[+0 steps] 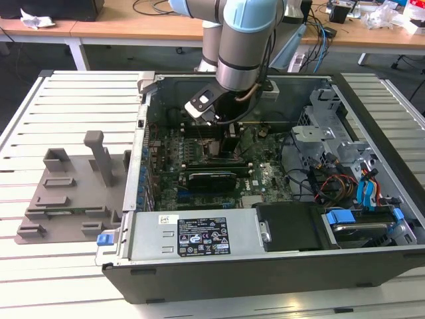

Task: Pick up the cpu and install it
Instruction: 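Place the cpu into insertion slot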

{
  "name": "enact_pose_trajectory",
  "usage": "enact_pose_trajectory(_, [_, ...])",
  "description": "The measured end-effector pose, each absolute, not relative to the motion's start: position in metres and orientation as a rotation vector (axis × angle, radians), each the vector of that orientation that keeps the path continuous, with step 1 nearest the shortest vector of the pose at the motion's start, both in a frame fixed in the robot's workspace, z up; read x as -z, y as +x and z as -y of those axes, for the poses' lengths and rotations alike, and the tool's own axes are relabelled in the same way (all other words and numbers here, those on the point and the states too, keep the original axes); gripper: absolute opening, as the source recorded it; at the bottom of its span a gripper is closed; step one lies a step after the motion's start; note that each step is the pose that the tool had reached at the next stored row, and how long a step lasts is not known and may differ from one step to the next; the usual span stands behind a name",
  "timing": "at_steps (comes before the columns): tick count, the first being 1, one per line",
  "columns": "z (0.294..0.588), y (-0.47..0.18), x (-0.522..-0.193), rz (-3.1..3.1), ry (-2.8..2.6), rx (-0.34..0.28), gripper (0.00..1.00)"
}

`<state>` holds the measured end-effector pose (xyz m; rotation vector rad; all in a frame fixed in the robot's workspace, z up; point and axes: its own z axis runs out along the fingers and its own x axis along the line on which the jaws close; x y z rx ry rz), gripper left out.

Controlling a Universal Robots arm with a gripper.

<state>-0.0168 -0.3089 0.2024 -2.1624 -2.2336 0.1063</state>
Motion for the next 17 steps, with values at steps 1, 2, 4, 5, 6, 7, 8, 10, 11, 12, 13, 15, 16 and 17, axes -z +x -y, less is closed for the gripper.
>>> enact_pose_trajectory(1, [0.3092,-0.0168,-0.2024,2.231,-2.165,-0.106,0.53])
enact_pose_trajectory(2, [0.3097,-0.0168,-0.2025,2.23,-2.166,-0.106,0.53])
enact_pose_trajectory(4, [0.3114,-0.0169,-0.2023,2.229,-2.167,-0.106,0.53])
enact_pose_trajectory(5, [0.3115,-0.0168,-0.2021,2.229,-2.167,-0.106,0.53])
enact_pose_trajectory(6, [0.3116,-0.0164,-0.2014,2.227,-2.169,-0.107,0.53])
enact_pose_trajectory(7, [0.3115,-0.0161,-0.2008,2.226,-2.169,-0.107,0.53])
enact_pose_trajectory(8, [0.3116,-0.0158,-0.2002,2.226,-2.169,-0.107,0.53])
enact_pose_trajectory(10, [0.3116,-0.0157,-0.199,2.225,-2.17,-0.107,0.53])
enact_pose_trajectory(11, [0.3115,-0.0157,-0.1988,2.225,-2.17,-0.107,0.53])
enact_pose_trajectory(12, [0.3115,-0.0157,-0.1987,2.226,-2.17,-0.106,0.53])
enact_pose_trajectory(13, [0.3113,-0.0156,-0.1983,2.225,-2.169,-0.104,0.53])
enact_pose_trajectory(15, [0.3115,-0.0157,-0.1986,2.225,-2.17,-0.107,0.61])
enact_pose_trajectory(16, [0.3115,-0.0157,-0.1989,2.225,-2.17,-0.107,0.61])
enact_pose_trajectory(17, [0.3116,-0.0157,-0.1999,2.225,-2.17,-0.107,0.61])
